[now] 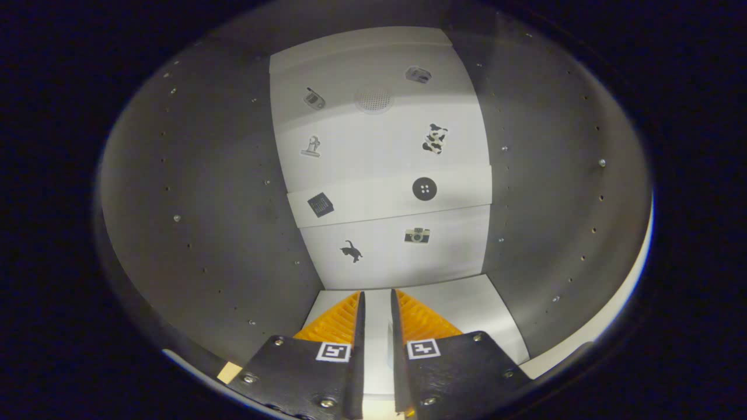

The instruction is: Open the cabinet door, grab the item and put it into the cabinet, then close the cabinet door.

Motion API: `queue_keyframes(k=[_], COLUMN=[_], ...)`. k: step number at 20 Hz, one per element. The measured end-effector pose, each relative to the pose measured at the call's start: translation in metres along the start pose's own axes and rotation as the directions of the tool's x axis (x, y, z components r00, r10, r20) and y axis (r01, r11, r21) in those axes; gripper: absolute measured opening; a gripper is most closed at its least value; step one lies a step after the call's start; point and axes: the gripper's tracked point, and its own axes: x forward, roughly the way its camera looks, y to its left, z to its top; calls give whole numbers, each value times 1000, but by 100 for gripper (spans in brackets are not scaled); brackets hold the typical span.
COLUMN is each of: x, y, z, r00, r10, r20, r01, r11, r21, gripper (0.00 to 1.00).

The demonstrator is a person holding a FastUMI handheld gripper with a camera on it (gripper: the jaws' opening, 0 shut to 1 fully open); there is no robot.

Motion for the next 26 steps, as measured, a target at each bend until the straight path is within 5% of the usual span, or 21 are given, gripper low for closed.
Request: queue_keyframes(k=[8, 15, 26], x=[-58, -136, -276], y=[16, 27, -23], z=[20, -8, -53], r00=[986, 980, 936], r10=[8, 0, -237], r20=[164, 199, 259], r01=[14, 43, 283], r11=[991, 977, 947], r21=[-132, -210, -155], gripper=[21, 21, 20])
